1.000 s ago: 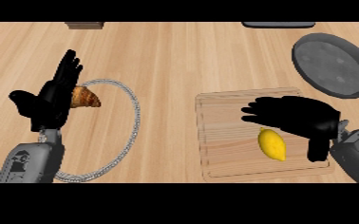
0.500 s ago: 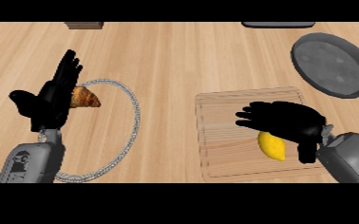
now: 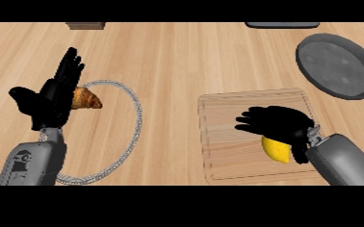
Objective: Pick the lemon from the cutting board and place it in the pan
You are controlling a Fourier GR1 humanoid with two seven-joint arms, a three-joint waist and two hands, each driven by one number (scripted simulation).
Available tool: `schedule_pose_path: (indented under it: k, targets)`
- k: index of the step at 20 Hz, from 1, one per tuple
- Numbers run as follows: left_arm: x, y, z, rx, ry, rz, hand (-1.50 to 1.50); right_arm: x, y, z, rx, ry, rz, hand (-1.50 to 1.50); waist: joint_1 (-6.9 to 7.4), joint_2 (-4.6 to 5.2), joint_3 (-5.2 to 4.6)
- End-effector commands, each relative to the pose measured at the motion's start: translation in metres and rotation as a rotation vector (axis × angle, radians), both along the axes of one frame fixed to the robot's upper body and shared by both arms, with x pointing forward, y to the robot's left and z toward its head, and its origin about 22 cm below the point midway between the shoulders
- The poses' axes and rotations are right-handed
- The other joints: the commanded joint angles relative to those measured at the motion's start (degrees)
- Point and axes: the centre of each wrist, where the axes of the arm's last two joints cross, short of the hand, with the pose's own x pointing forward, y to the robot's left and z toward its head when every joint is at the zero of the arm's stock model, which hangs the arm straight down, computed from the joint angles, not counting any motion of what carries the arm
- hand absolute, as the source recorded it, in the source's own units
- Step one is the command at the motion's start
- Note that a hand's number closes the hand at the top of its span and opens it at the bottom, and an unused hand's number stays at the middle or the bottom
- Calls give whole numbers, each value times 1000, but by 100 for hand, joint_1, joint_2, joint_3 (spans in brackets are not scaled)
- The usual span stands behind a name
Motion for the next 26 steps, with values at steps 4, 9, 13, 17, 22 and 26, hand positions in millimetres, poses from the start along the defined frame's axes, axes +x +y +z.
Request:
schedule_pose_path:
  k: [4, 9, 13, 17, 22, 26]
  targets:
    - [7, -5, -17, -12, 21, 5, 0, -16, -1, 2, 6, 78, 146, 150, -49, -1, -2]
    - [3, 6, -3, -1, -2, -6, 0, 0, -13, -18, 29, 45, 155, 150, -1, 3, 1]
    - [0, 9, 0, -11, 9, 7, 0, -8, -1, -12, 35, 33, 157, 150, -16, -5, -1]
    - [4, 0, 7, -6, 3, 8, 0, 0, 8, -13, 153, -43, -46, 150, -35, -12, 1]
    - [-7, 15, -4, 3, 4, 67, 0, 0, -8, -30, 207, -94, -676, 150, -388, -100, -4]
    - [-14, 14, -13, 11, 11, 55, 0, 6, 26, 24, 418, -439, -851, 150, -260, -111, -10]
